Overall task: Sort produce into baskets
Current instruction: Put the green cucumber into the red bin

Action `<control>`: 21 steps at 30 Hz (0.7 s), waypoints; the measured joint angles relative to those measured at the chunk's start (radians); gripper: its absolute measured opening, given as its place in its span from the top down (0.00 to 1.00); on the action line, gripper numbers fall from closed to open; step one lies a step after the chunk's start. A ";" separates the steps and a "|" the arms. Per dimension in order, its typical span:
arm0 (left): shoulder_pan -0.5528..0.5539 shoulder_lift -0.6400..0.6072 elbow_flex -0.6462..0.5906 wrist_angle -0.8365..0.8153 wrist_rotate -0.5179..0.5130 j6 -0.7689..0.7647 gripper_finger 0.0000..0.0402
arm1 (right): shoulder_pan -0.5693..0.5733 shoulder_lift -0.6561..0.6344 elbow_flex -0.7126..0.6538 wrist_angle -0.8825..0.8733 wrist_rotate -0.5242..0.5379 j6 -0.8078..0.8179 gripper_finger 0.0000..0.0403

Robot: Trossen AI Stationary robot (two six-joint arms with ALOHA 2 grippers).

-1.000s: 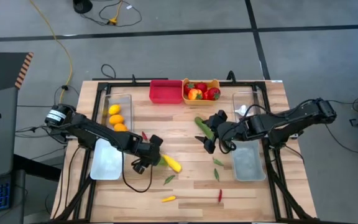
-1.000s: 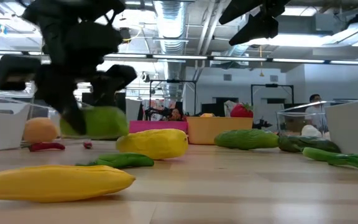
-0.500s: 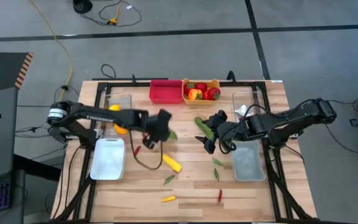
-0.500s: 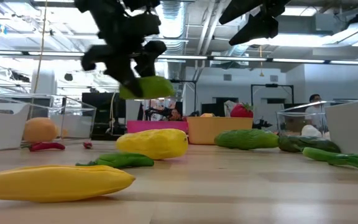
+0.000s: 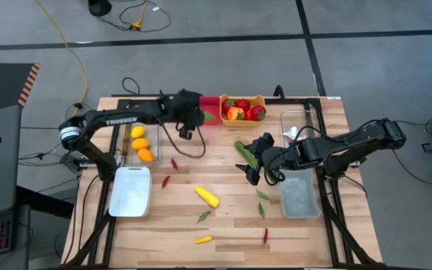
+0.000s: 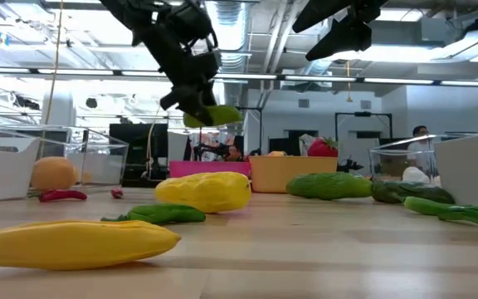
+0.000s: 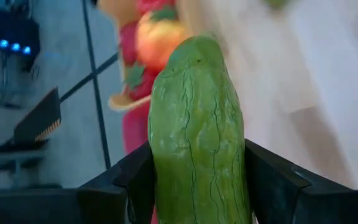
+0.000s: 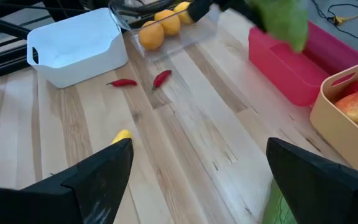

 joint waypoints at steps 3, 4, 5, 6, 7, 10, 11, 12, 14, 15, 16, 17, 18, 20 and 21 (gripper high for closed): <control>0.060 0.000 0.000 0.050 0.047 -0.001 0.53 | 0.000 0.000 0.000 0.000 0.000 0.000 0.02; 0.077 0.000 0.000 0.059 0.062 -0.001 0.53 | 0.000 0.000 0.000 0.000 0.000 0.000 0.02; 0.092 0.000 0.000 0.061 0.072 -0.001 0.53 | 0.000 0.000 0.000 0.000 0.000 0.000 0.02; 0.108 0.000 0.000 0.065 0.075 -0.001 0.53 | 0.000 0.000 0.000 0.000 0.000 0.000 0.02; 0.121 0.000 0.000 0.072 0.075 -0.001 0.53 | 0.000 0.000 0.000 0.000 0.000 0.000 0.02; 0.151 0.009 0.000 0.083 0.075 -0.001 0.53 | 0.000 0.000 0.000 0.000 0.001 0.000 0.02; 0.157 0.016 0.000 0.096 0.077 -0.004 0.53 | 0.000 0.000 0.000 0.000 0.001 0.000 0.02; 0.170 0.020 0.000 0.095 0.079 -0.004 0.53 | 0.000 0.000 0.000 0.001 0.001 0.000 0.02; 0.178 0.037 -0.002 0.115 0.084 -0.005 0.53 | 0.000 0.000 0.000 0.000 0.001 0.000 0.02; 0.179 0.046 0.001 0.139 0.083 -0.005 0.53 | 0.000 0.000 0.000 0.002 0.001 0.000 0.02; 0.183 0.051 0.000 0.134 0.078 -0.006 0.53 | 0.000 0.000 0.000 0.003 0.001 0.000 0.02; 0.187 0.057 -0.003 0.121 0.067 -0.004 0.53 | 0.000 0.000 0.000 0.002 0.001 0.000 0.02; 0.182 0.068 -0.004 0.140 0.043 0.003 0.52 | 0.000 0.000 0.000 0.002 0.001 0.000 0.02; 0.178 0.077 0.000 0.164 0.003 0.020 0.51 | 0.000 0.000 0.000 0.001 0.002 0.000 0.02; 0.178 0.077 -0.002 0.154 -0.016 0.025 0.49 | 0.000 0.000 0.000 0.001 0.001 0.000 0.02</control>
